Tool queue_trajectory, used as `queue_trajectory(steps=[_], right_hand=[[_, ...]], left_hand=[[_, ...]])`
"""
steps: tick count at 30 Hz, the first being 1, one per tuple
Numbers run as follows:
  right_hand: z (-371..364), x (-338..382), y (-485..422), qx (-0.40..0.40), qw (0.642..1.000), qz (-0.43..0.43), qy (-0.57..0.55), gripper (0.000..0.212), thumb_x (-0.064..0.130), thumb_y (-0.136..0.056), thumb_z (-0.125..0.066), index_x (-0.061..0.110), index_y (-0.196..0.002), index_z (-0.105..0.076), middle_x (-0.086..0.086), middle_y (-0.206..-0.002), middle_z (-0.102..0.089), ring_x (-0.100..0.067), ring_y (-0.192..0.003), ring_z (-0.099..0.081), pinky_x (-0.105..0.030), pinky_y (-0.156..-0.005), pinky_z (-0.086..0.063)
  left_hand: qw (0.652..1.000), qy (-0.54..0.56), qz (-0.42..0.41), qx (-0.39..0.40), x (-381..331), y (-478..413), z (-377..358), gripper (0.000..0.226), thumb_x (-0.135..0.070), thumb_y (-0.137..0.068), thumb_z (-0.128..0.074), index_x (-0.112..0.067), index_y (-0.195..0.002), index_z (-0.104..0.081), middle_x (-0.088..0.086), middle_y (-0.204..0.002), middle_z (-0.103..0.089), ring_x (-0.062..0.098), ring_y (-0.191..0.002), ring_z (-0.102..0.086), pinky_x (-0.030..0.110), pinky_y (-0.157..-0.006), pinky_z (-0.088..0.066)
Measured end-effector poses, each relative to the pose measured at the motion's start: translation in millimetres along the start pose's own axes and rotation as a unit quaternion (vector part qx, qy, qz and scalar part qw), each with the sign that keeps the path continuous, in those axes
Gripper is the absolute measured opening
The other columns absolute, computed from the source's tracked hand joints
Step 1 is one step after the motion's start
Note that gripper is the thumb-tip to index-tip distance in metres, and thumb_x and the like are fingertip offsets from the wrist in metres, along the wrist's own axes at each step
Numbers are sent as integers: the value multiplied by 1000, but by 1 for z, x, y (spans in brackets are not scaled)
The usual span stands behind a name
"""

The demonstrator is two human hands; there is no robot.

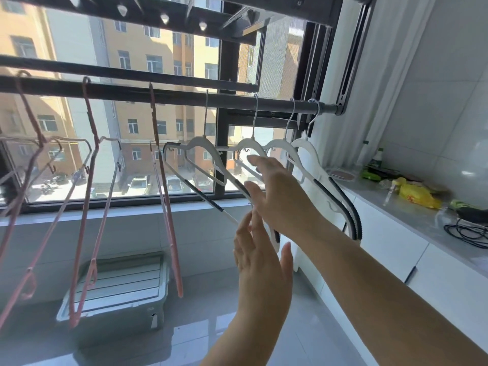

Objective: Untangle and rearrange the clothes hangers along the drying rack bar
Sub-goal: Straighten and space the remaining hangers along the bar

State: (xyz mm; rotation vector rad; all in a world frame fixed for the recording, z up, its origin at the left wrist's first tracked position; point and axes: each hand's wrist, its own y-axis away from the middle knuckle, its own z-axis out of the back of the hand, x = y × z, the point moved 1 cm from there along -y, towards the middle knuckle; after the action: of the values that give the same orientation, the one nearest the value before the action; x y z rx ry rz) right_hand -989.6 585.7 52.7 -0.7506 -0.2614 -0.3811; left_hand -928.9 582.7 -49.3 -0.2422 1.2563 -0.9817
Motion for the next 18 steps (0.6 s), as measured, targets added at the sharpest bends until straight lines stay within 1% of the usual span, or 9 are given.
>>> queue_trajectory(steps=[2,3,4,5,6,8,10,13,18], right_hand=[[-6,6,-2,75,995,-52,-50,47,19,-95,-45,14,-140,-33,-5,-136,-48,-19,-122,-48,-26,-100,-36],[-10,8,-2,111,988,-81,-77,46,19,-95,-43,14,-139,-32,-6,-132,-51,-21,-117,-52,-31,-98,-40],[-13,9,-3,132,980,-106,-105,43,19,-96,-41,15,-138,-33,-7,-125,-55,-23,-108,-57,-36,-96,-46],[-17,10,-3,139,973,-126,-134,41,17,-96,-39,15,-136,-35,-7,-116,-58,-22,-99,-61,-40,-92,-49],[-20,11,-3,136,966,-144,-164,39,15,-96,-38,15,-135,-37,-7,-110,-60,-20,-90,-62,-40,-90,-51],[-25,11,-2,118,951,-174,-224,37,9,-96,-36,13,-132,-43,-3,-99,-60,-11,-75,-59,-32,-85,-52],[-27,12,-1,101,940,-194,-262,35,5,-96,-35,11,-128,-48,3,-89,-58,-7,-67,-54,-27,-79,-52],[-27,11,1,90,934,-205,-279,36,4,-95,-35,11,-127,-50,6,-85,-57,-7,-64,-52,-27,-77,-53],[-24,8,5,75,932,-208,-289,35,3,-95,-34,12,-124,-53,4,-85,-56,-7,-65,-51,-16,-65,-52]], left_hand=[[999,28,14,13,2,0,5,66,-18,-87,-54,-24,-139,-13,-4,-135,-23,11,-124,-33,28,-102,-32],[999,36,20,16,4,1,8,64,-17,-88,-53,-24,-139,-14,-5,-132,-27,7,-118,-39,21,-96,-35],[999,41,28,18,6,2,9,63,-17,-88,-52,-24,-139,-15,-6,-127,-32,0,-109,-45,12,-89,-34],[998,44,37,22,8,2,11,60,-17,-89,-51,-24,-139,-17,-9,-121,-37,-4,-100,-48,4,-81,-33],[998,46,42,26,9,3,13,58,-16,-89,-50,-23,-138,-20,-11,-117,-40,-5,-92,-49,0,-74,-32],[998,47,37,25,12,5,16,52,-16,-89,-50,-19,-136,-29,-12,-110,-49,-2,-87,-50,-1,-71,-32],[998,43,31,22,13,5,18,46,-14,-89,-51,-14,-133,-37,-10,-103,-55,2,-86,-52,2,-74,-34],[999,36,28,25,13,5,20,43,-14,-89,-51,-14,-131,-41,-5,-105,-59,4,-87,-53,7,-76,-35],[998,41,22,32,13,7,20,50,-14,-89,-52,-20,-136,-36,-9,-102,-59,-2,-84,-51,-3,-73,-32]])
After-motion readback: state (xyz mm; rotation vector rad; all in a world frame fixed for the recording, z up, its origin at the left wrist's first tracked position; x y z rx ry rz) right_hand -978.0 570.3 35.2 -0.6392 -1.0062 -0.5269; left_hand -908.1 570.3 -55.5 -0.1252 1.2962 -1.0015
